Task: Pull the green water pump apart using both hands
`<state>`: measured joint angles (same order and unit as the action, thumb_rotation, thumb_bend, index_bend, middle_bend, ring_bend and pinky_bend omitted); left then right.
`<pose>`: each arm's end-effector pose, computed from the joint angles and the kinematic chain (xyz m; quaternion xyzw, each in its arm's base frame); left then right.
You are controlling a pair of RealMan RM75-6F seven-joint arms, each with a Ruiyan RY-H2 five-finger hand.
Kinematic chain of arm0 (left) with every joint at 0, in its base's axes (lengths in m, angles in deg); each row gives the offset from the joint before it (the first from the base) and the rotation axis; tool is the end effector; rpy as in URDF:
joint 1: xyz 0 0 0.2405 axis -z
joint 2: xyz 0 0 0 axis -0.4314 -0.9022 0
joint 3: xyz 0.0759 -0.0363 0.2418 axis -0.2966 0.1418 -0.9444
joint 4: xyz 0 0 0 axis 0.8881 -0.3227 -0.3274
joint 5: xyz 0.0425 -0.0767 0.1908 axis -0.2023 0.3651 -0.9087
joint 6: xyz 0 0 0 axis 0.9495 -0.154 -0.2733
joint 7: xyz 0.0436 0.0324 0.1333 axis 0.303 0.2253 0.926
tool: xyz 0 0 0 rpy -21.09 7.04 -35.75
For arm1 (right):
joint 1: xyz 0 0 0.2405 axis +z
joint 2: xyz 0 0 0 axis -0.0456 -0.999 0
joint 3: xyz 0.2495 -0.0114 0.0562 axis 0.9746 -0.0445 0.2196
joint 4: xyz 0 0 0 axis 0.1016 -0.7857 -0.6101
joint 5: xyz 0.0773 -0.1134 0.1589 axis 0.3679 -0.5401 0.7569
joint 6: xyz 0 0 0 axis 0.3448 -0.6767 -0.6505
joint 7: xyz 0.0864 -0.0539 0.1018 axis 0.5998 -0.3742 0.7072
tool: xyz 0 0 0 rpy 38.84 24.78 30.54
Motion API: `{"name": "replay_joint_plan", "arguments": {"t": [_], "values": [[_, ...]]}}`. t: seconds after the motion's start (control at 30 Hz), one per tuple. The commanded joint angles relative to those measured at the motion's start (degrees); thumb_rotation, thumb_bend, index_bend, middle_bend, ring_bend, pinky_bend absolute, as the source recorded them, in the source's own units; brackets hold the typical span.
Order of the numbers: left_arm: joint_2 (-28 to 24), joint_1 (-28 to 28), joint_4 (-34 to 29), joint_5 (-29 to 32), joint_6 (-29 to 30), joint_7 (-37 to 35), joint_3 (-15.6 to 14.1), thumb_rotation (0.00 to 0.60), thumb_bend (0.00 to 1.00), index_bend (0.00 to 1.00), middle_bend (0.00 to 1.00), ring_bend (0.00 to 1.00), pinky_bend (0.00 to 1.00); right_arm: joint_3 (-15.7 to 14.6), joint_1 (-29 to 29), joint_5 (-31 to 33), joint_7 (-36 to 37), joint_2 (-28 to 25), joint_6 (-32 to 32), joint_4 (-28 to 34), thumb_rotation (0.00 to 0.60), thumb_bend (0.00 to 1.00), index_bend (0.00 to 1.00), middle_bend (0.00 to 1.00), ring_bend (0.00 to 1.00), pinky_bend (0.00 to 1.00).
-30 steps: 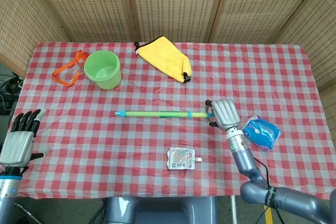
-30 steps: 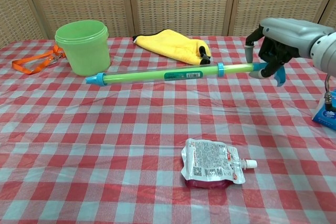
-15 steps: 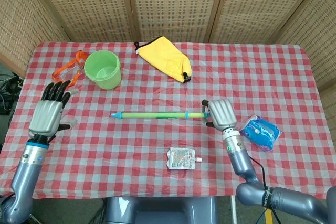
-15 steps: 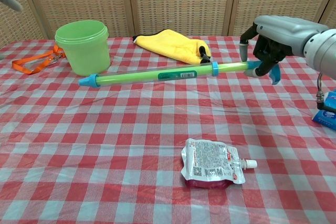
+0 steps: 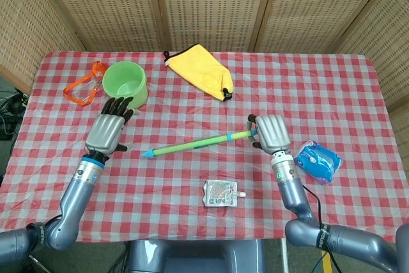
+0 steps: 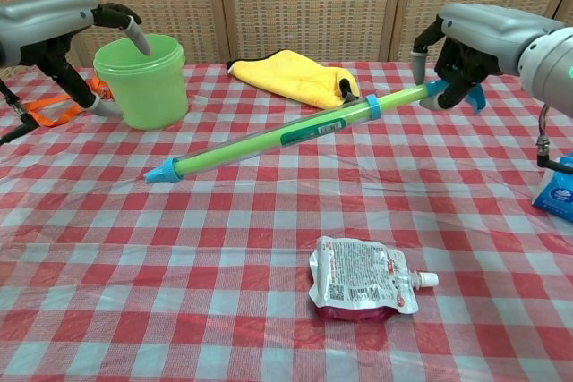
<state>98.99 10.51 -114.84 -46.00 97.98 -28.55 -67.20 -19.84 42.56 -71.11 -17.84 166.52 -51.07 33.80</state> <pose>-0.1414 0.3352 0.0549 -0.6862 -0.3673 -0.3818 0.4985 -0.1325 -0.3586 0.0297 0.6422 -0.3770 0.4180 0.5203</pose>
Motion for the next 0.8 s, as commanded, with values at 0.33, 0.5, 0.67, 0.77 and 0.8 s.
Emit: {"name": "replay_joint_plan", "arguments": {"t": [0.33,0.5,0.67,0.77,0.8], "values": [[2.55,2.57,-0.43,2.88,0.80,-0.11,-1.51,0.600,0.18,0.29,0.00,0.00,0.00,1.22,0.08,0.11,2.25,3.39,-3.91,-2.01,0.600,0.59,0.84,1.00,1.00,0.93],[4.59,4.11,0.71,5.05,1.31,0.34,-1.24,0.600,0.18,0.31,0.00,0.00,0.00,1.87,0.04,0.14,2.46,4.03,-5.35,-1.50,0.600,0.59,0.84,1.00,1.00,0.93],[6.95,5.62,2.41,5.62,2.86,1.62,-1.28,0.600,0.18,0.33,0.00,0.00,0.00,2.17,-0.12,0.36,2.79,4.15,-5.90,-1.32,0.600,0.60,0.84,1.00,1.00,0.93],[8.38,6.29,3.39,5.44,4.06,1.82,-1.05,0.600,0.18,0.33,0.00,0.00,0.00,2.22,-0.21,0.53,2.74,3.96,-5.98,-1.29,0.600,0.60,0.84,1.00,1.00,0.93],[8.80,6.46,3.74,5.31,4.41,1.86,-0.99,0.600,0.18,0.34,0.00,0.00,0.00,2.24,-0.25,0.59,2.75,3.89,-6.01,-1.26,0.600,0.60,0.84,1.00,1.00,0.93]]}}
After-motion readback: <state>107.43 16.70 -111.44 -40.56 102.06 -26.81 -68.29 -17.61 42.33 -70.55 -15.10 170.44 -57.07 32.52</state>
